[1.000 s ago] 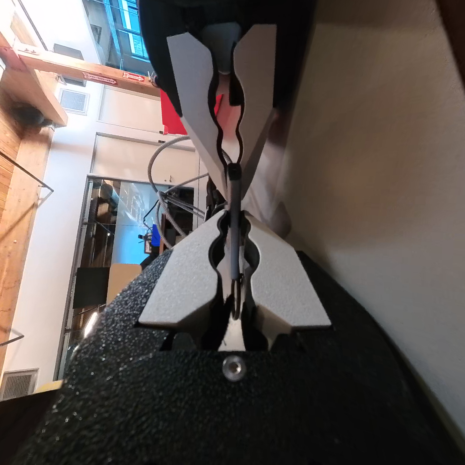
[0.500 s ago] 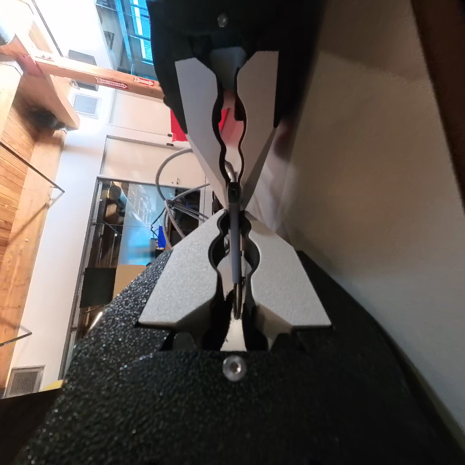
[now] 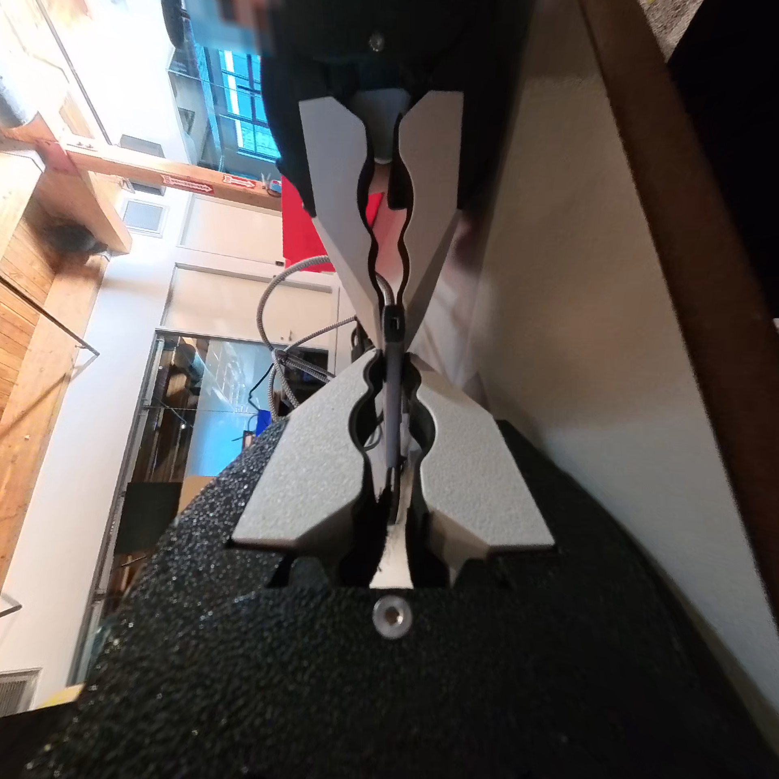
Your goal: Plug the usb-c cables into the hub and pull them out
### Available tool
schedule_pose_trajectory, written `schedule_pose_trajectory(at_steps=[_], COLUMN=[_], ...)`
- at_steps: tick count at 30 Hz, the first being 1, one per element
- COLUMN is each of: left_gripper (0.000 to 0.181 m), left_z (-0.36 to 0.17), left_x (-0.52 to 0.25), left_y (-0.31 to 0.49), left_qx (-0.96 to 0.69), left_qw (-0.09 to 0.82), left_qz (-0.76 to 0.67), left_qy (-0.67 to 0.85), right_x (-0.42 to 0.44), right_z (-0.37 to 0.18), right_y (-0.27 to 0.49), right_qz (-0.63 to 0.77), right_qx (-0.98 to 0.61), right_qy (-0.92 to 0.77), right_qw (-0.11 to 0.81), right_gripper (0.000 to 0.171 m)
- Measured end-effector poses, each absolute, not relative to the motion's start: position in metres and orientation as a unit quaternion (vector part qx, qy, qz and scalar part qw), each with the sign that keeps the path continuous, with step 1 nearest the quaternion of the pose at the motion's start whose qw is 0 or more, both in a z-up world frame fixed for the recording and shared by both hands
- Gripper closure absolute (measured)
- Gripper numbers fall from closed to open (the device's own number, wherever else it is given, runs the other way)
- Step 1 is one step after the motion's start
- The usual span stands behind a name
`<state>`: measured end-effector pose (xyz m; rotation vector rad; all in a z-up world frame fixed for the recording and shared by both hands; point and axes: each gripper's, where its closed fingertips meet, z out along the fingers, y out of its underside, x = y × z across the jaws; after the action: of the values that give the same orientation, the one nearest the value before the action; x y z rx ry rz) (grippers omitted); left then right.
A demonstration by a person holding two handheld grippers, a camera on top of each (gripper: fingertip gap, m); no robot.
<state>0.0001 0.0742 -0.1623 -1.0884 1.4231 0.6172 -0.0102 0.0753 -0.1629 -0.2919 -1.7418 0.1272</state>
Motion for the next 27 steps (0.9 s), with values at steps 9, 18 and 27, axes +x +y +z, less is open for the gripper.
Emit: schedule_pose_trajectory(at_steps=[9,18,27], left_gripper=[0.174,0.174,0.174], left_z=[-0.162,-0.161,-0.157], left_x=[0.004,-0.061,-0.05], left_y=[0.071,0.078,0.1], left_qx=[-0.457,-0.532,-0.519], left_qw=[0.589,0.568,0.558], left_qz=[0.257,0.283,0.335], left_qy=[0.615,0.56,0.555], right_x=[-0.006,0.045,0.034], right_z=[-0.162,-0.158,-0.138], right_y=[0.072,0.118,0.119], right_qz=[0.058,0.044,0.047], right_qx=[-0.132,-0.247,-0.239], right_qy=[-0.76,-0.737,-0.705], right_qw=[0.634,0.628,0.666], right_gripper=[0.167,0.168,0.168])
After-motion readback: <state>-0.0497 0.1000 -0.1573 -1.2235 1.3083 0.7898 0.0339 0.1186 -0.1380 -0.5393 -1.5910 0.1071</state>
